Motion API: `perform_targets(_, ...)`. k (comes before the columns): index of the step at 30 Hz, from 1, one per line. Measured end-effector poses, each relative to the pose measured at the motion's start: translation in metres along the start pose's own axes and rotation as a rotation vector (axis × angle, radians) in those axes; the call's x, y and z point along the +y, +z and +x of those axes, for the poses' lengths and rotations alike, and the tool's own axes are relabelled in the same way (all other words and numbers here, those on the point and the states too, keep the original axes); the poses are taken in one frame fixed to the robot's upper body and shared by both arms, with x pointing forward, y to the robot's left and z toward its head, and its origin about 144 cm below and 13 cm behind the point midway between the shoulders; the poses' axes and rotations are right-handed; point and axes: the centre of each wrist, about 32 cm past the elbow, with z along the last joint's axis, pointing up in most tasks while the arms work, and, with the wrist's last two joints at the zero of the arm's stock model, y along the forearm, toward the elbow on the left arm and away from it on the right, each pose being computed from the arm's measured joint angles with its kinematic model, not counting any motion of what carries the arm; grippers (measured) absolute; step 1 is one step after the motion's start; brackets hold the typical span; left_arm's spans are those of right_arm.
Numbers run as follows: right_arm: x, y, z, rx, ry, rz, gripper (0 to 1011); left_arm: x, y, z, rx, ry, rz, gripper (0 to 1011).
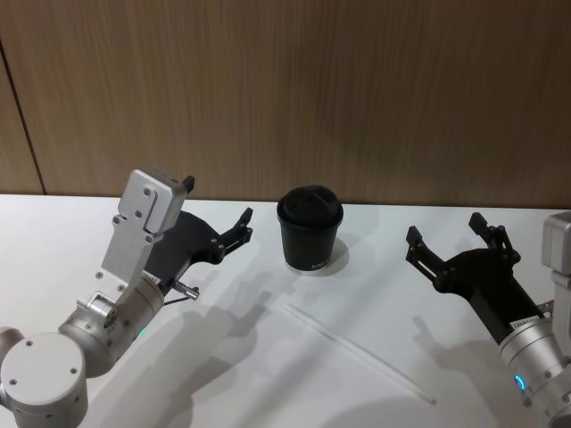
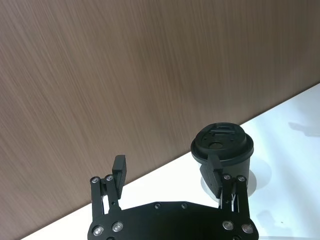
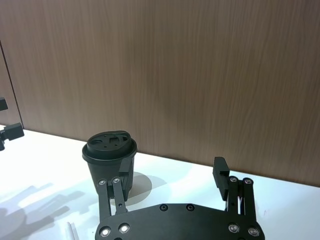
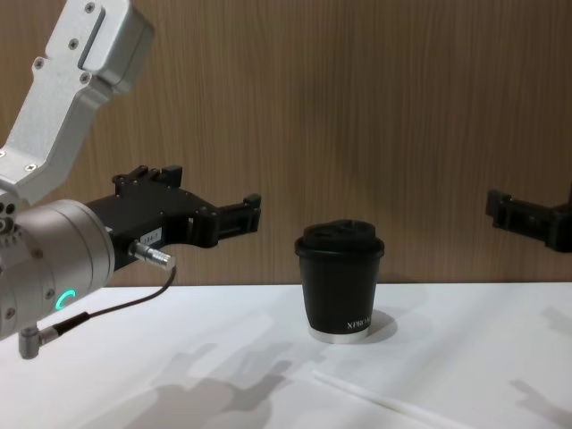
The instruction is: Pick up the straw with one hand, pass it to the other hand, and insert it into the cup.
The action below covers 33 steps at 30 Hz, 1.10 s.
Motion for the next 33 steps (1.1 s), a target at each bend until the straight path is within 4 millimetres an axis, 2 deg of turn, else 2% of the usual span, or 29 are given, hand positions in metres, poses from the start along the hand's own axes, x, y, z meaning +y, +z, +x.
perform_targets(33, 0.0, 0.0, 0.0, 0.0, 0.0, 0.0, 1001, 0.0, 0.0, 0.0, 0.0, 0.0, 0.0, 1003)
